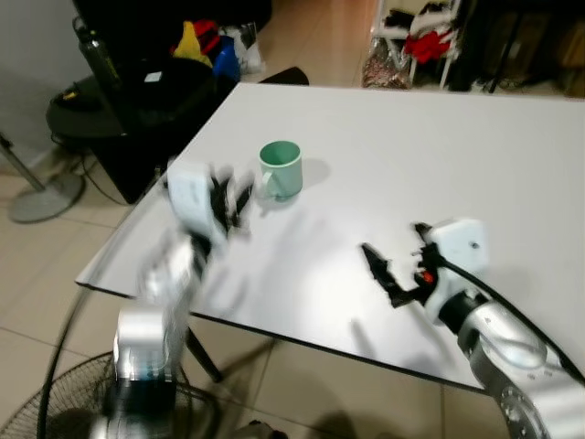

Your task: Setting the table

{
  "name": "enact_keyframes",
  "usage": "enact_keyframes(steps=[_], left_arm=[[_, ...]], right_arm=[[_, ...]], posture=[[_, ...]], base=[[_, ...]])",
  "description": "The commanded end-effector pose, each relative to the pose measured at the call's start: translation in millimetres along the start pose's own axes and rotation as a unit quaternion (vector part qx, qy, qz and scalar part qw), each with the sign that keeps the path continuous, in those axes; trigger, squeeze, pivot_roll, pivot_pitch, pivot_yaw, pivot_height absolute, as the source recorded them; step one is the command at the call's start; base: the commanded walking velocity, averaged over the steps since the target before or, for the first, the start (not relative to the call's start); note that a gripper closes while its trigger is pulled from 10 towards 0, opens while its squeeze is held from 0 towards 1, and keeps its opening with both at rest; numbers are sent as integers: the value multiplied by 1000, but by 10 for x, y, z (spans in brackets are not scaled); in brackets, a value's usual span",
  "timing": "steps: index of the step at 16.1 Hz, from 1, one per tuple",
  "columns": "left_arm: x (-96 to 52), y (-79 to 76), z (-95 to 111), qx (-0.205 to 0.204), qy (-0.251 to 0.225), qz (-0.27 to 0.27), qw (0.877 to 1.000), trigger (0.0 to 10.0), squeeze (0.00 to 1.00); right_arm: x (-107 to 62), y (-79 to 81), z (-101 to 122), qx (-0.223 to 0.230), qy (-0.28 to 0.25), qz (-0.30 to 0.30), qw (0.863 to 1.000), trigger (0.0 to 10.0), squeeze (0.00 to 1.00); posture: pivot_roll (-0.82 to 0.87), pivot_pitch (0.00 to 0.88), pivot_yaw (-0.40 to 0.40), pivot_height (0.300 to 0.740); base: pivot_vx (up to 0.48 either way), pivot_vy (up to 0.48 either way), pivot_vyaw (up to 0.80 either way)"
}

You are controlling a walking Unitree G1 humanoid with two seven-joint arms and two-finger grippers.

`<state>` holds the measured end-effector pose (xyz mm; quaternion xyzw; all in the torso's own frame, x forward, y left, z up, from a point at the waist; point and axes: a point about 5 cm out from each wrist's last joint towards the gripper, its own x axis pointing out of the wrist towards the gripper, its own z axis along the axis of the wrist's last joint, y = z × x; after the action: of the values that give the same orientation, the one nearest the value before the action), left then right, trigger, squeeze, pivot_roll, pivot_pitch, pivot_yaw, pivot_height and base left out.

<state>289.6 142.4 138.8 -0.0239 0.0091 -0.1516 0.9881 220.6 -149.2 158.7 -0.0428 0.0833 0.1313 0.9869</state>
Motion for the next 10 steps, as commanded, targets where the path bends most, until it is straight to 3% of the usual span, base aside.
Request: enact_keyframes(steps=[1, 4, 8, 10], left_arm=[[-57, -2, 38, 26, -2, 16, 1000, 10000, 0], [-116, -32, -10, 34, 22, 20, 999, 10000, 0], [-207, -52, 40, 51, 18, 20, 998, 10000, 0], [-237, -62, 48, 54, 21, 17, 998, 10000, 0]], right_arm=[[0, -27, -30, 10, -4, -53, 999, 10000, 0], [46, -10, -112, 16, 13, -83, 996, 10000, 0], [1, -55, -129, 28, 3, -110, 994, 10000, 0], [5, -14, -132, 27, 4, -101, 995, 10000, 0]], posture=[[-5, 0, 94, 740], [-5, 0, 97, 740], [-9, 0, 105, 740], [-11, 0, 106, 740]], base=[[0, 0, 0], [0, 0, 0], [0, 0, 0], [0, -330, 0]])
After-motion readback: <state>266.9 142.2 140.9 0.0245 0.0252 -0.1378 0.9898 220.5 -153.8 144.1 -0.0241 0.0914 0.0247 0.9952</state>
